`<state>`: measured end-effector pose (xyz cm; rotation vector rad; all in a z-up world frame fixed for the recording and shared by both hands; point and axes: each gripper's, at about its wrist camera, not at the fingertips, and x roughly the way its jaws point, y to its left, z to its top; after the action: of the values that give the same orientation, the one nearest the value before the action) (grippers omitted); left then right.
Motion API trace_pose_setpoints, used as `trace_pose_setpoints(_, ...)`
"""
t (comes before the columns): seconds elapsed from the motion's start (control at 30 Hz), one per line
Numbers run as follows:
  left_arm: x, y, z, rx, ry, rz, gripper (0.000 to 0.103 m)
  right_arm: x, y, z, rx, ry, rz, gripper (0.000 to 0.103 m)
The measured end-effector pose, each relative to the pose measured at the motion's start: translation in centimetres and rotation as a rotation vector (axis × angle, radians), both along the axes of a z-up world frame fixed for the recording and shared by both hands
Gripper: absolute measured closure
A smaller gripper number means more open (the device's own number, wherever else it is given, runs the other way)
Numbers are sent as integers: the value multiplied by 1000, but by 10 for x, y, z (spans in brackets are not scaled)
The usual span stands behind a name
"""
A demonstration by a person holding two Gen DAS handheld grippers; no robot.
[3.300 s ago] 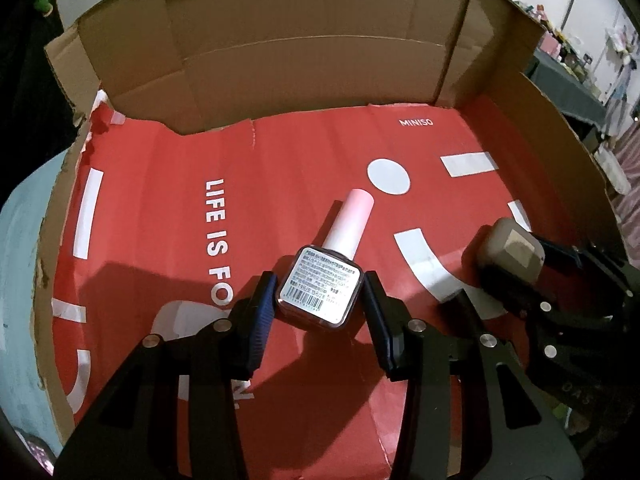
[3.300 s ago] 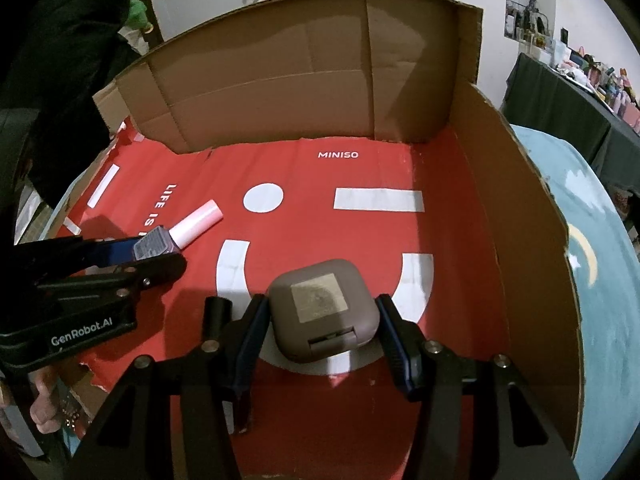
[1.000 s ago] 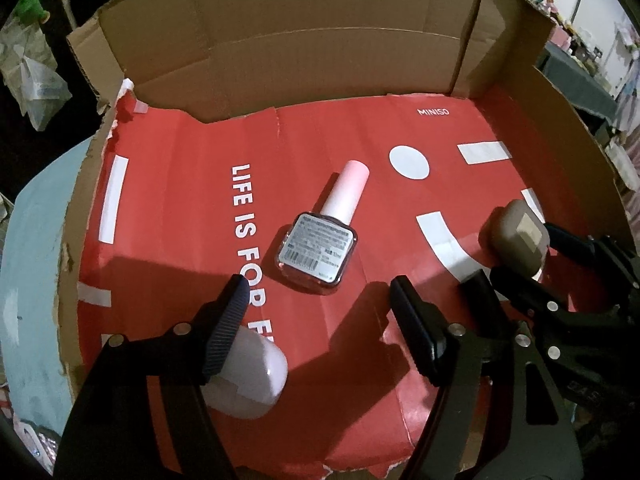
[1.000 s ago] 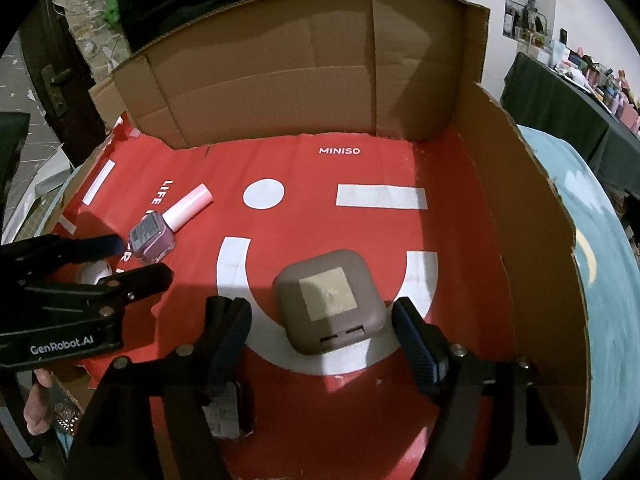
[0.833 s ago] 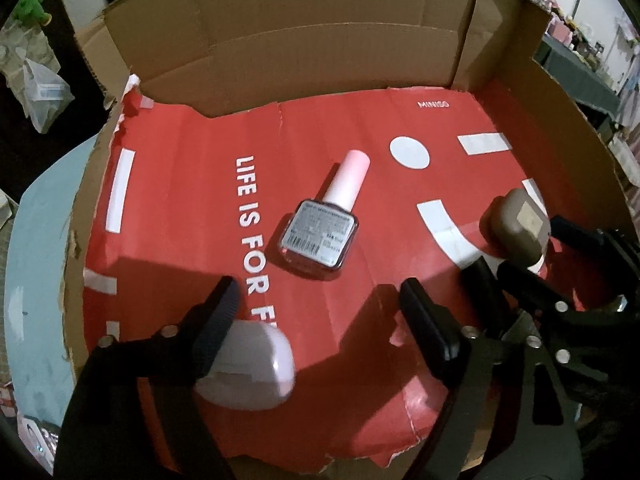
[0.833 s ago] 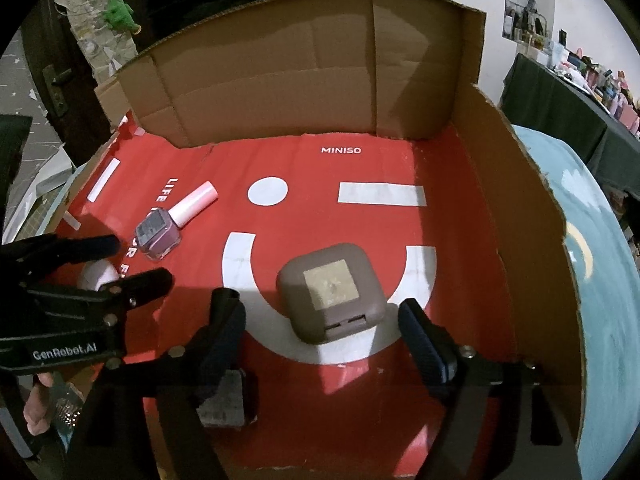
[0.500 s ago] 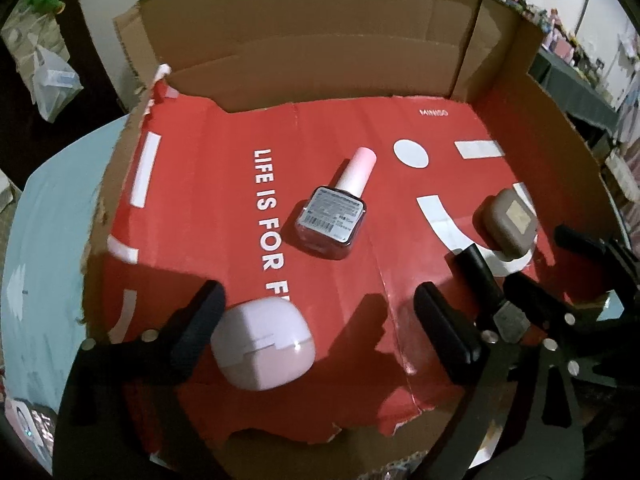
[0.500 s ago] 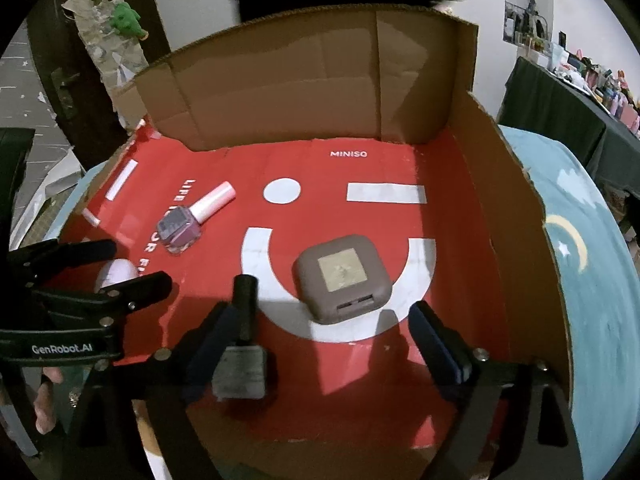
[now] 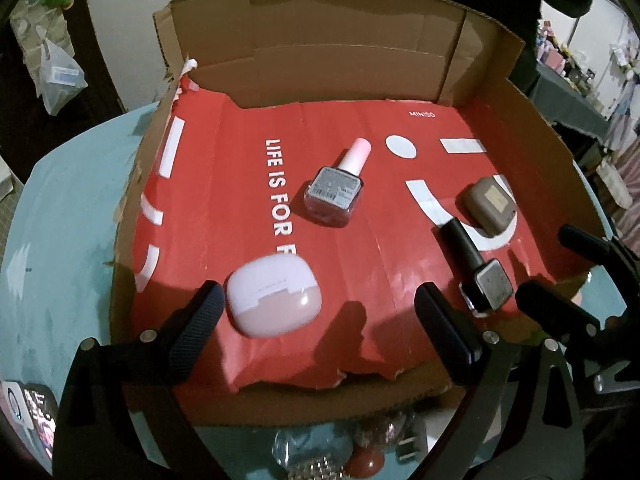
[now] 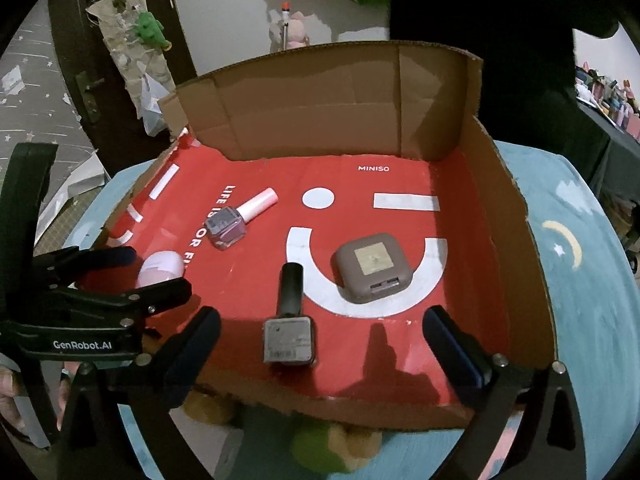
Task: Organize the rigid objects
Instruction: 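Withdraw both grippers from the box toward the remaining objects, then grasp the studded gold magnet cylinder with the left gripper while the right grasps the white charger plug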
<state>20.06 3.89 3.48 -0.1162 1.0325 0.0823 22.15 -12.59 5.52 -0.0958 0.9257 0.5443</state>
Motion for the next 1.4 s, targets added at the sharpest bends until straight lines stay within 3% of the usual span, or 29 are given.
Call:
trace_pose_setpoints(0.6,-51,-5,10,-23,-28,-6,6,-40,-8,8,57,23,22,0)
trace_pose_setpoints(1.4,-104,-9,4,-45,-45,-6,6,-94,-16,15,68,-44,35,0)
